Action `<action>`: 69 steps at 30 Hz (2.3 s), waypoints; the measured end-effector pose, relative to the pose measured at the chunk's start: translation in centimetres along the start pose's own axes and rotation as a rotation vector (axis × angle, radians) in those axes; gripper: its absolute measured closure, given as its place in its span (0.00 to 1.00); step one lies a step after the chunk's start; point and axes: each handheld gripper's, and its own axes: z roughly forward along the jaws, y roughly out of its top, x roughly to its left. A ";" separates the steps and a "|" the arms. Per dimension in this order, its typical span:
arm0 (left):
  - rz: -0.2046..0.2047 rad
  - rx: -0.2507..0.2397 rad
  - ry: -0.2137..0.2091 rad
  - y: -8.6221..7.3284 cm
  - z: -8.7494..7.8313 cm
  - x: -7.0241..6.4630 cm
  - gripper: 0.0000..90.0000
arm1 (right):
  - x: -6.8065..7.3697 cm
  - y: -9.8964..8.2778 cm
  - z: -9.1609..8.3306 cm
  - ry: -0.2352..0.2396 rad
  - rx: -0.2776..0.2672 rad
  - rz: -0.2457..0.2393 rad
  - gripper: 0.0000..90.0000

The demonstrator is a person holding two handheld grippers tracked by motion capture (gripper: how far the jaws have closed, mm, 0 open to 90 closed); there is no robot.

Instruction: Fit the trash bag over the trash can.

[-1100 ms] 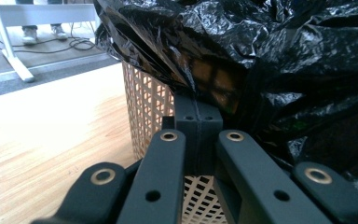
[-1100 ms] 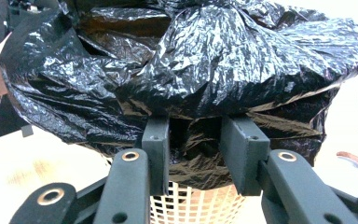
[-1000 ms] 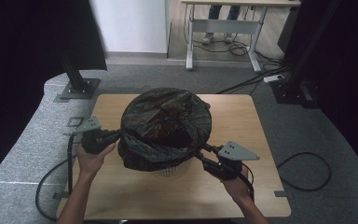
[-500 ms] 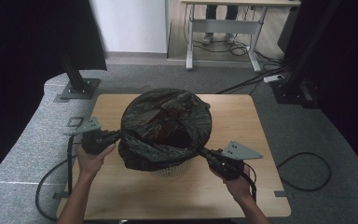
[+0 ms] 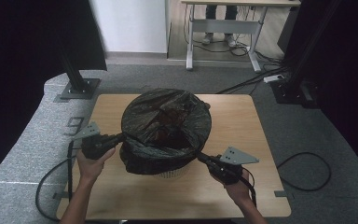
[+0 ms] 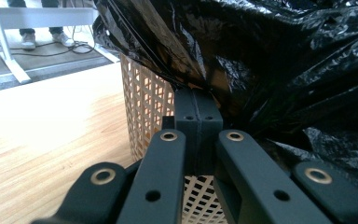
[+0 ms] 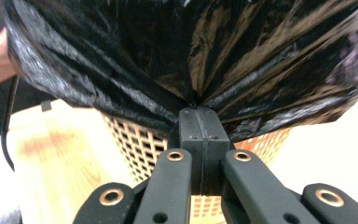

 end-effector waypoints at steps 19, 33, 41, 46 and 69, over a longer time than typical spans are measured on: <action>0.016 -0.016 -0.006 -0.7 -1.3 -0.7 1.00 | 0.1 1.3 -1.5 -0.024 -0.060 -0.014 0.55; 0.012 -0.021 -0.038 -0.8 -1.0 -1.0 1.00 | -0.1 3.4 -0.6 -0.015 -0.041 -0.035 0.83; 0.006 -0.028 -0.046 -1.3 -1.4 -1.2 1.00 | 0.2 2.6 -0.5 -0.028 -0.067 -0.038 0.99; 0.006 -0.036 -0.053 -1.6 -1.4 -1.4 1.00 | 0.5 1.2 0.2 -0.007 -0.024 -0.031 0.99; -0.003 -0.018 -0.042 -3.3 -1.0 -1.7 1.00 | 1.4 -4.1 3.9 0.052 0.199 -0.060 0.99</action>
